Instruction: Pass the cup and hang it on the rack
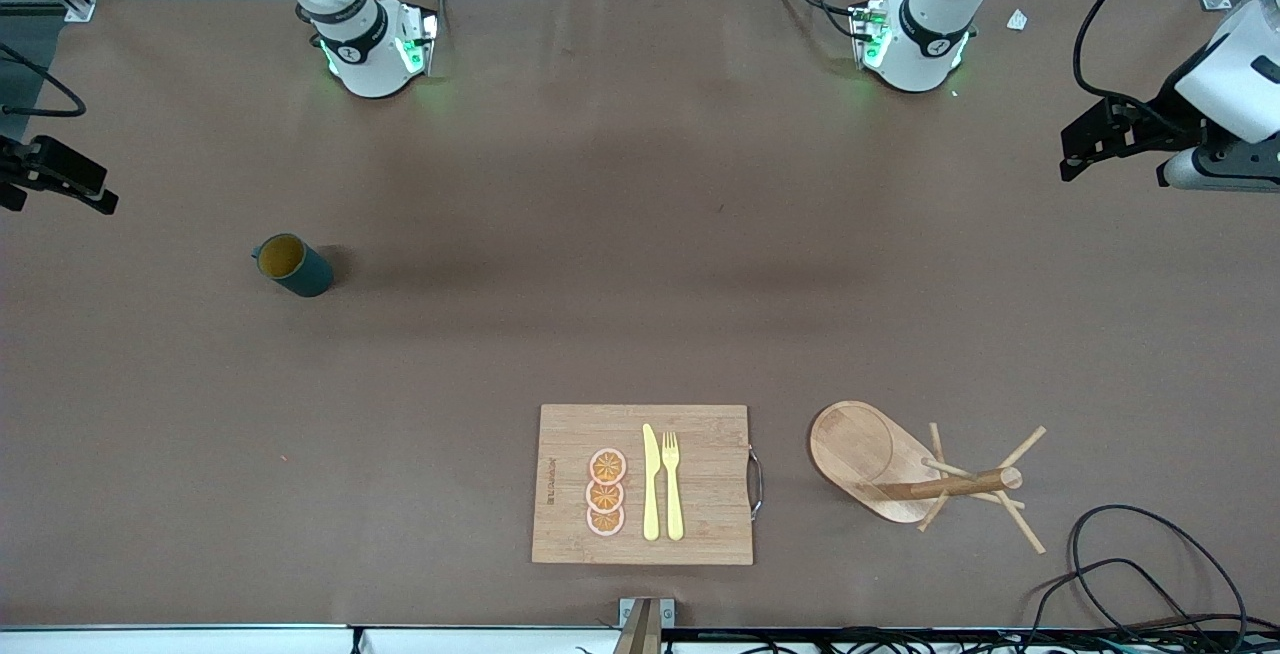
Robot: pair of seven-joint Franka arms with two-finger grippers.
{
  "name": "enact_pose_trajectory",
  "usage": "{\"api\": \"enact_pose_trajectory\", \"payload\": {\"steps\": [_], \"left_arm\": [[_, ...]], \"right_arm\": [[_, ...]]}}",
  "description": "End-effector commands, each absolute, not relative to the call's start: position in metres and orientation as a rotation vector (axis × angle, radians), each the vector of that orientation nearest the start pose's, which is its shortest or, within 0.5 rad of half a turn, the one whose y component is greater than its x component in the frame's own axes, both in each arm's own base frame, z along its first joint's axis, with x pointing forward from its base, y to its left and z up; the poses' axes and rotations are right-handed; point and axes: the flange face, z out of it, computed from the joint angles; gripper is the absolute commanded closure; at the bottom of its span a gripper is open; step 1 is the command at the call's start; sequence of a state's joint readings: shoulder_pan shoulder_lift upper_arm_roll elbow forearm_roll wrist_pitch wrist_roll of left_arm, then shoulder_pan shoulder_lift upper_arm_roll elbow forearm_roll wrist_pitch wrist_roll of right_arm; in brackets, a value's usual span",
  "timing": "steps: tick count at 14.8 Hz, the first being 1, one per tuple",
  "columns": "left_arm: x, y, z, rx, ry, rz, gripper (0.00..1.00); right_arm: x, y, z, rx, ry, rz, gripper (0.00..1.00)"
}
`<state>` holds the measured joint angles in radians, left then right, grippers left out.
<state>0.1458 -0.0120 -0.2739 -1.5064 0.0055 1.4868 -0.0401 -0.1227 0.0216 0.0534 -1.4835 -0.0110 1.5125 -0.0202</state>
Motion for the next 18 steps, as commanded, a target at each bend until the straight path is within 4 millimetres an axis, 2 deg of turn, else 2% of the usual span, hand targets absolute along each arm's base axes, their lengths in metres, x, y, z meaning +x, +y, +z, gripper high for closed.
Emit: {"api": "enact_pose_trajectory", "payload": {"steps": [1, 3, 9, 12, 13, 16, 18], "left_arm": [[0.541, -0.068, 0.659, -3.116, 0.131, -0.005, 0.0], [0.543, -0.069, 0.656, -3.121, 0.137, 0.002, 0.0], [0.55, -0.068, 0.667, -3.131, 0.141, -0.041, 0.0], [0.55, -0.074, 0.668, -3.13, 0.153, -0.044, 0.0], [0.55, -0.075, 0.668, -3.13, 0.153, -0.044, 0.0], [0.55, -0.074, 0.664, -3.127, 0.152, -0.032, 0.0], [0.55, -0.074, 0.663, -3.124, 0.154, -0.028, 0.0]], "right_arm": [[0.552, -0.039, 0.65, -3.139, 0.077, 0.016, 0.02], [0.55, -0.039, 0.648, -3.137, 0.072, 0.057, 0.01], [0.545, -0.039, 0.636, -3.142, 0.081, 0.15, 0.0], [0.543, -0.042, 0.607, -3.137, 0.093, 0.229, 0.0], [0.54, -0.038, 0.606, -3.137, 0.083, 0.234, 0.0], [0.53, -0.033, 0.583, -3.135, 0.07, 0.283, 0.0], [0.517, -0.032, 0.561, -3.146, 0.074, 0.222, 0.0]]}}
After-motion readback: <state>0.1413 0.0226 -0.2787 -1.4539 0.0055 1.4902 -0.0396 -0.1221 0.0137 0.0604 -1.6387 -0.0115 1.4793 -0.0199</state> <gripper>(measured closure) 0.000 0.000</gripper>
